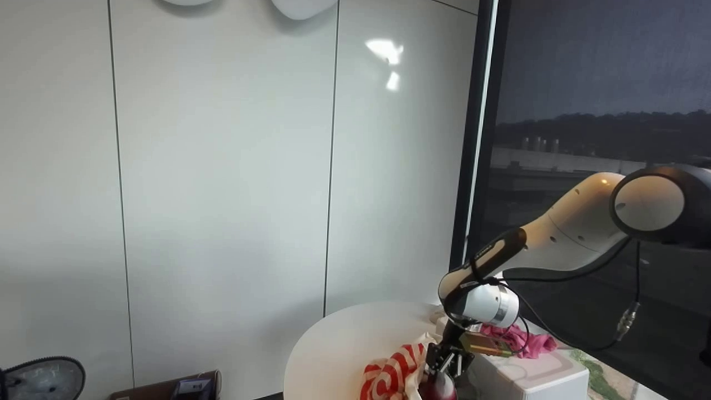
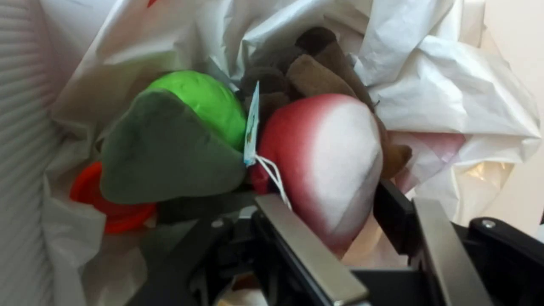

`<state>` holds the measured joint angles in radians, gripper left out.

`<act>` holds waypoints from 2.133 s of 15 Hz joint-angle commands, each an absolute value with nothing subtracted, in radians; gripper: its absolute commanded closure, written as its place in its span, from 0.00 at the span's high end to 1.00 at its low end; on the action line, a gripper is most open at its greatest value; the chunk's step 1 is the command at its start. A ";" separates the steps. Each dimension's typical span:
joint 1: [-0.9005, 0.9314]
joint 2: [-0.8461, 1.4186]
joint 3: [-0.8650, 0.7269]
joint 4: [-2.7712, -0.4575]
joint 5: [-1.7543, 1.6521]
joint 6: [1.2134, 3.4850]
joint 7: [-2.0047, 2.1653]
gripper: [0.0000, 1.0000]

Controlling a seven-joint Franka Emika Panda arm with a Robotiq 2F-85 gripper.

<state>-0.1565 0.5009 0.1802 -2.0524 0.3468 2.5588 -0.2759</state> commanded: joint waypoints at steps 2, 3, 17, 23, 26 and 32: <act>-0.227 0.436 0.234 -2.024 0.486 2.541 -0.365 0.98; -0.232 0.424 0.234 -2.020 0.510 2.549 -0.375 1.00; -0.145 0.457 -0.059 -1.984 0.358 3.068 0.014 1.00; 0.124 0.612 -0.440 -1.903 0.253 3.034 0.304 1.00; 0.179 0.676 -0.499 -1.860 0.266 2.968 0.362 1.00; 0.191 0.735 -0.537 -1.792 0.119 2.882 0.528 0.72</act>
<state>0.1656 0.6871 -0.4817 -1.8572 0.1763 2.9155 0.4451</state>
